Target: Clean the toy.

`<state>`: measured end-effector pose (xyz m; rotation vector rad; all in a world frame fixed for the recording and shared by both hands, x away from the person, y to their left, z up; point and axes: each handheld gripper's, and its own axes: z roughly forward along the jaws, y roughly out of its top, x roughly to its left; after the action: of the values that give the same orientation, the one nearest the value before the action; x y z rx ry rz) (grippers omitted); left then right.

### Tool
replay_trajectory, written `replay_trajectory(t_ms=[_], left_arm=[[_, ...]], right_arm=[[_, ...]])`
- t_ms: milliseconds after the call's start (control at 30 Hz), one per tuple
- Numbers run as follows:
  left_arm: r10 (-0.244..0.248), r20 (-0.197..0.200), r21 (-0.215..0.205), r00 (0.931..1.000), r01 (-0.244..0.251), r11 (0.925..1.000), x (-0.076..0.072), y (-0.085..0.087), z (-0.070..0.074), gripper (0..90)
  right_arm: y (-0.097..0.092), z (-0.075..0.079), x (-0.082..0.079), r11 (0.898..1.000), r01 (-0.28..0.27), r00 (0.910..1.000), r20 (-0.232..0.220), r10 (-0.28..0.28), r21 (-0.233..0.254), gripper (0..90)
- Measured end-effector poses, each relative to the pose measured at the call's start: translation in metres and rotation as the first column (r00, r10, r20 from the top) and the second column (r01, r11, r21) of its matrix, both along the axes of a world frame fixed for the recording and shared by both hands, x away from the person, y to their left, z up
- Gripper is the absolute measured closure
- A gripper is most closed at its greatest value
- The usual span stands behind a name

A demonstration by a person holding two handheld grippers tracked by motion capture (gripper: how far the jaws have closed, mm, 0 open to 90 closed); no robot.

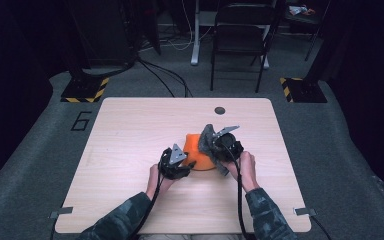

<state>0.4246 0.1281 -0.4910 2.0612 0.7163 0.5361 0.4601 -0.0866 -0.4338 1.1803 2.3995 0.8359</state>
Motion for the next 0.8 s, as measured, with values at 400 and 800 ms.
replay_trajectory(t_ms=[400, 800], left_arm=[[0.005, 0.011, 0.034, 0.9999, -0.005, 0.9994, 0.0028, -0.0028, -0.0093, 56.3], [-0.009, 0.017, 0.012, 0.9998, 0.009, 0.9999, 0.0012, -0.0013, -0.0033, 80.5]], right_arm=[[-0.0007, -0.0022, 0.0012, 1.000, 0.003, 1.0000, -0.003, -0.003, -0.003, 74.0], [-0.0007, 0.0023, -0.0008, 1.000, 0.008, 0.9997, 0.023, -0.007, -0.014, 73.9]])
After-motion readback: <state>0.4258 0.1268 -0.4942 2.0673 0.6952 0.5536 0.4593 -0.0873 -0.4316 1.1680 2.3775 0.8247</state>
